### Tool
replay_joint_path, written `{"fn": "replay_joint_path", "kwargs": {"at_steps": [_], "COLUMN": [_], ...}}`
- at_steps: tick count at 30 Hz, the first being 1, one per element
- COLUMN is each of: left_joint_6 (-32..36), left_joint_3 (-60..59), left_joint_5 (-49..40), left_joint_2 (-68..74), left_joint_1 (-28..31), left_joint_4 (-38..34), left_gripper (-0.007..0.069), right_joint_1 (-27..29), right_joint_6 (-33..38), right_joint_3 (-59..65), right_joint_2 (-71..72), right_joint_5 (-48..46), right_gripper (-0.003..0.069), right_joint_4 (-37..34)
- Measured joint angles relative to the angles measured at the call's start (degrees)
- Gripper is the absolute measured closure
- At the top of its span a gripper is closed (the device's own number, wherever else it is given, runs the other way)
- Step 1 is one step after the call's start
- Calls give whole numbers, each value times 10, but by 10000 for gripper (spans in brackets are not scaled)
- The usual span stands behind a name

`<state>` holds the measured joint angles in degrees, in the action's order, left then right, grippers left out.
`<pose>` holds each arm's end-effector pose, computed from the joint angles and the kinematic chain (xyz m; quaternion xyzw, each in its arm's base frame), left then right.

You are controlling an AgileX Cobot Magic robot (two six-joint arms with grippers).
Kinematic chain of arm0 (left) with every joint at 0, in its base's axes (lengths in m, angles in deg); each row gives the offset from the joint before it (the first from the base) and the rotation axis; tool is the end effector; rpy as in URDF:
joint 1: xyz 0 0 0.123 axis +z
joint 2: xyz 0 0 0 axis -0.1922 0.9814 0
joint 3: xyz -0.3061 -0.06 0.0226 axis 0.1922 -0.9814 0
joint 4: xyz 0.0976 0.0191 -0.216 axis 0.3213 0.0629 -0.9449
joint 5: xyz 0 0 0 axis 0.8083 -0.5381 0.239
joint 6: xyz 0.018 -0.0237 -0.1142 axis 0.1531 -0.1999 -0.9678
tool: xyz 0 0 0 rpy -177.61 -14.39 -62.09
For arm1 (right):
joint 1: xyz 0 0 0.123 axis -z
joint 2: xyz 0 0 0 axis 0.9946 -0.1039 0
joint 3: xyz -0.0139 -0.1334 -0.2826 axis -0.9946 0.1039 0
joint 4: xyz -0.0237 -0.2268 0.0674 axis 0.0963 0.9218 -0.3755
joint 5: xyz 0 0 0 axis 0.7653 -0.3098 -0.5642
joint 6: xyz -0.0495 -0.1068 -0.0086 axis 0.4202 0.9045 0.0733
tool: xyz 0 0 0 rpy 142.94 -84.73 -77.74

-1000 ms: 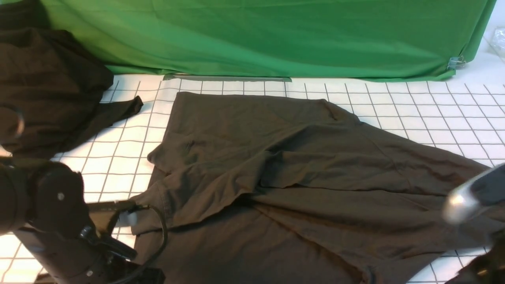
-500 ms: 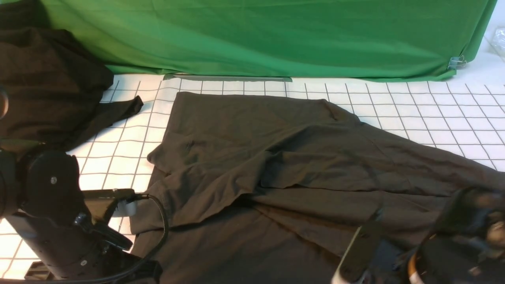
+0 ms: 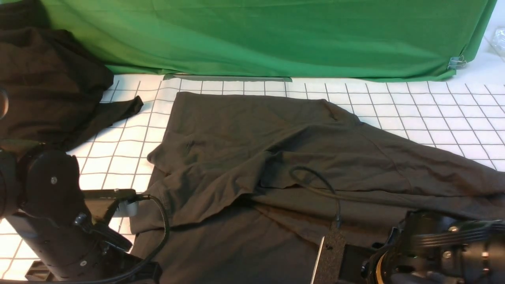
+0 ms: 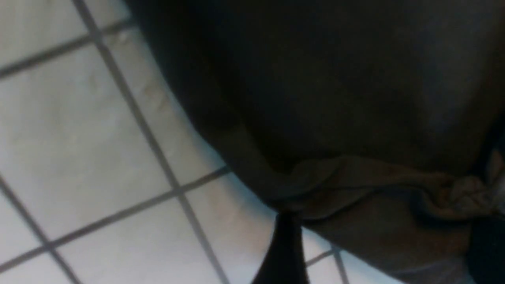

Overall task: Fold a long-sleeved shirt over a white checkered tablecloth.
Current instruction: 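Grasp the near edge of the shirt at its hem and shoulder corners, then fold the black garment in half by bringing its near edge over to the far edge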

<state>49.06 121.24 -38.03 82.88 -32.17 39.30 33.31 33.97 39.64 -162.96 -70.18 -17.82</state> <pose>0.1811 -0.0838 0.2104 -0.0309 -0.9979 0.0566 0.0044 0.1760 0.1764 0.1686 -0.5560 0.8210 -0.0783 0.1036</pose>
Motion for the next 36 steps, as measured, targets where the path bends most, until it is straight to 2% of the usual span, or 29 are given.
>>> {"fn": "replay_joint_path", "kwargs": {"at_steps": [4,8,11,14,21,25,31,36], "left_joint_6": [0,0,1,1,4,4,18,21], "left_joint_3": [0,0,0,0,20,44,57,57], "left_joint_5": [0,0,-2,-7,-24,-44,-80,-100], "left_joint_2": [0,-2,-3,-3,-3,-4,-4,-28], "left_joint_1": [0,0,0,0,0,0,0,0], "left_joint_4": [0,0,-1,-2,-2,-1,5,11], "left_gripper": [610,610,610,610,610,610,610,610], "right_joint_1": [-1,-1,-1,-1,-1,-1,-3,-51], "right_joint_6": [0,-1,-2,-2,-2,-1,14,9], "right_joint_3": [-5,-7,-7,-12,-53,-56,-56,-56], "right_joint_2": [-8,-11,-15,-20,-26,-26,-7,55], "right_joint_5": [-1,-1,-2,-15,-76,-84,-109,-153], "right_gripper": [104,168,347,462,637,647,647,647], "right_joint_4": [11,15,20,30,28,13,-57,-105]}}
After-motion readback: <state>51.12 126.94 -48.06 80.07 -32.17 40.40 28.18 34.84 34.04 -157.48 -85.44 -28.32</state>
